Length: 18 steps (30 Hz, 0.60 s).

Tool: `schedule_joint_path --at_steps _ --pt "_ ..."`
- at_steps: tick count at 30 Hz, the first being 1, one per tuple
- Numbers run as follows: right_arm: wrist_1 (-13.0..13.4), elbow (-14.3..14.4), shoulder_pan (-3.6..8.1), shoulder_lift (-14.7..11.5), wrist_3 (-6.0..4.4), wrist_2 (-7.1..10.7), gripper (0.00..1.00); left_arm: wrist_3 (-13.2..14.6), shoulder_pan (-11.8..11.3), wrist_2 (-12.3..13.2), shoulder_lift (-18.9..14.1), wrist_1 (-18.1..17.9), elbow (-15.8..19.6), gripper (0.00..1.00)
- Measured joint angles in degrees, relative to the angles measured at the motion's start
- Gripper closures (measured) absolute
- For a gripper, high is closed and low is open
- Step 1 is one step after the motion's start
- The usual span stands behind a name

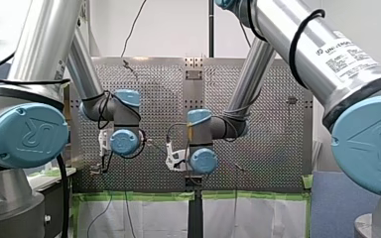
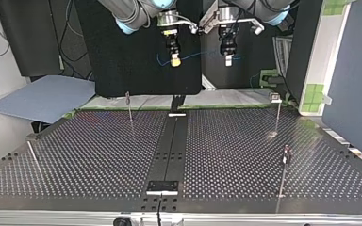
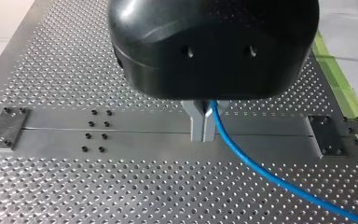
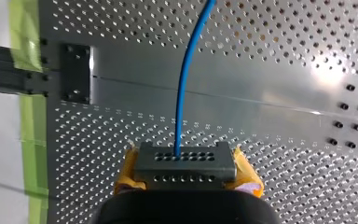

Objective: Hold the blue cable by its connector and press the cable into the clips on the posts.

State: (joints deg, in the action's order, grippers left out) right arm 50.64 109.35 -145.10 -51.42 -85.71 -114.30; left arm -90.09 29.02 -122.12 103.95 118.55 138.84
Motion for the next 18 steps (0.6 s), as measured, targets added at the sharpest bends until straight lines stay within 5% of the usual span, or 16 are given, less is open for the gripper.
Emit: schedule_joint_path --at_steps 4,7,12,18 --pt "-0.6 0.0 -1.71 0.0 0.00 -2.37 1.00 0.0 0.0 0.0 -1.9 1.9 0.0 1.00" --pt "-0.8 0.1 -1.87 -0.1 -0.18 -3.56 1.00 -0.6 0.4 0.5 -3.6 3.6 0.6 1.00" --pt "-1.7 1.7 -0.43 -1.7 -1.74 -4.02 1.00 -2.9 0.2 0.5 -4.7 6.3 1.3 1.00" --pt "-3.6 2.4 2.15 -4.3 -4.01 -2.17 1.00 -5.8 -0.7 0.4 -3.7 8.6 1.3 1.00"
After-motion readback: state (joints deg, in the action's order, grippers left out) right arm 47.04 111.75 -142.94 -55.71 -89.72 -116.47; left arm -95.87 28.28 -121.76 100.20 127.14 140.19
